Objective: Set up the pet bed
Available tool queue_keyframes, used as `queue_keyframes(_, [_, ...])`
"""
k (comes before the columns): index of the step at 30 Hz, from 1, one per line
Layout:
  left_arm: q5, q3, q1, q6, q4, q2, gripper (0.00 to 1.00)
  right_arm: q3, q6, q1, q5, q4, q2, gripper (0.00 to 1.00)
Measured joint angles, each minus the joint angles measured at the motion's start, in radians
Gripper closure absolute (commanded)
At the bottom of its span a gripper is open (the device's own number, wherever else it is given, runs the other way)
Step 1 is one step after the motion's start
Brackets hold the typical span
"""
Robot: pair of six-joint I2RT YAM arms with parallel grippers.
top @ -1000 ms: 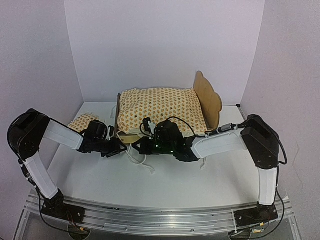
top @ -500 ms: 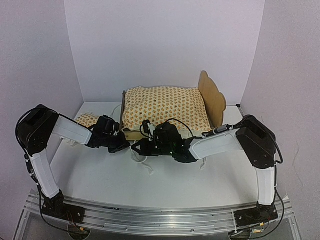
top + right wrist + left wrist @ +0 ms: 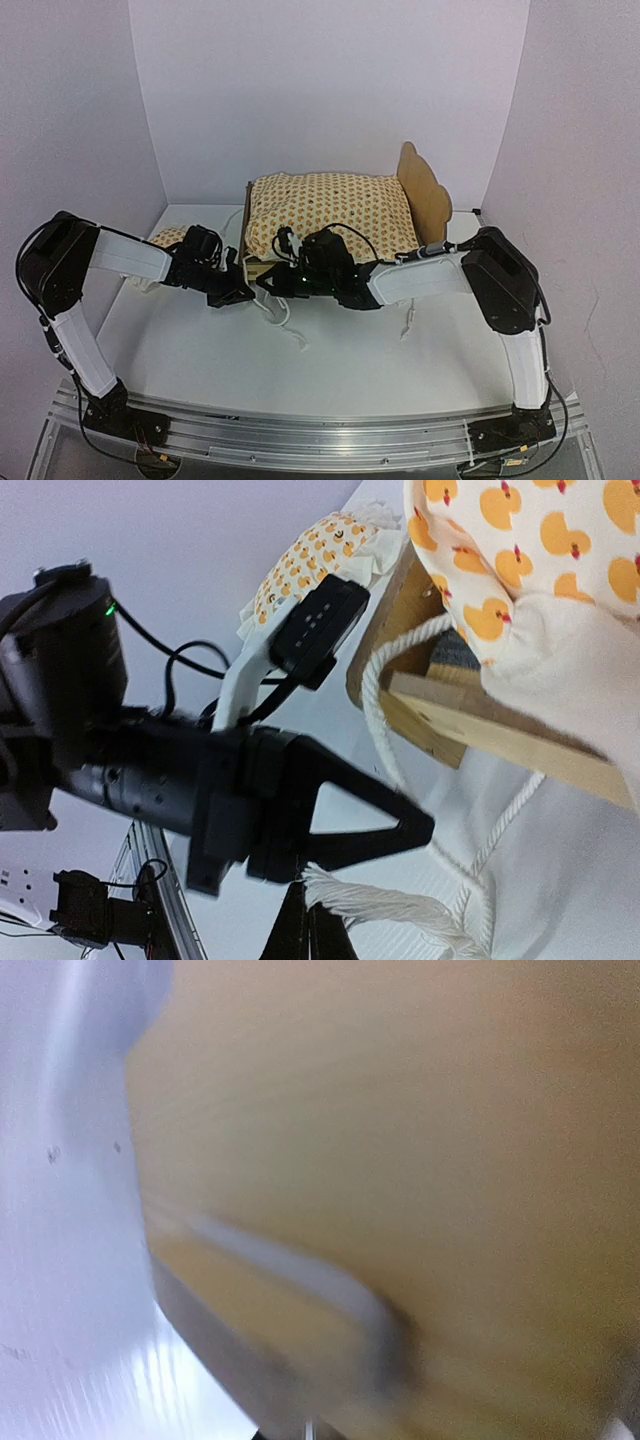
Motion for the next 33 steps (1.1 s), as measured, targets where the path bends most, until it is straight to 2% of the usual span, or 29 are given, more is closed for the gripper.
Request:
queue_keyframes(11, [0.158, 0.081, 0.043, 0.189, -0.242, -0.128, 1.00, 0.260, -0.059, -0.009, 0.017, -0.225, 0.150, 1.00])
queue_keyframes(16, [0.209, 0.081, 0.060, 0.237, -0.285, -0.163, 1.00, 0.406, -0.074, -0.009, -0.026, -0.273, 0.270, 1.00])
queue_keyframes(20, [0.238, 0.081, 0.060, 0.260, -0.293, -0.177, 1.00, 0.442, -0.073, -0.007, -0.088, -0.310, 0.317, 0.99])
queue_keyframes(22, [0.248, 0.080, 0.060, 0.263, -0.293, -0.183, 1.00, 0.442, -0.073, -0.006, -0.113, -0.325, 0.322, 0.87])
queue_keyframes(24, [0.255, 0.076, 0.060, 0.266, -0.288, -0.190, 1.00, 0.442, -0.078, -0.004, -0.130, -0.343, 0.323, 0.80])
queue_keyframes(28, [0.260, 0.069, 0.060, 0.268, -0.279, -0.192, 1.00, 0.420, -0.073, -0.002, -0.121, -0.361, 0.317, 0.51])
queue_keyframes(31, [0.265, 0.067, 0.060, 0.268, -0.265, -0.192, 1.00, 0.373, -0.077, -0.002, -0.098, -0.365, 0.286, 0.48])
queue_keyframes(33, [0.267, 0.067, 0.060, 0.268, -0.259, -0.192, 1.00, 0.330, -0.069, -0.001, -0.080, -0.379, 0.245, 0.51])
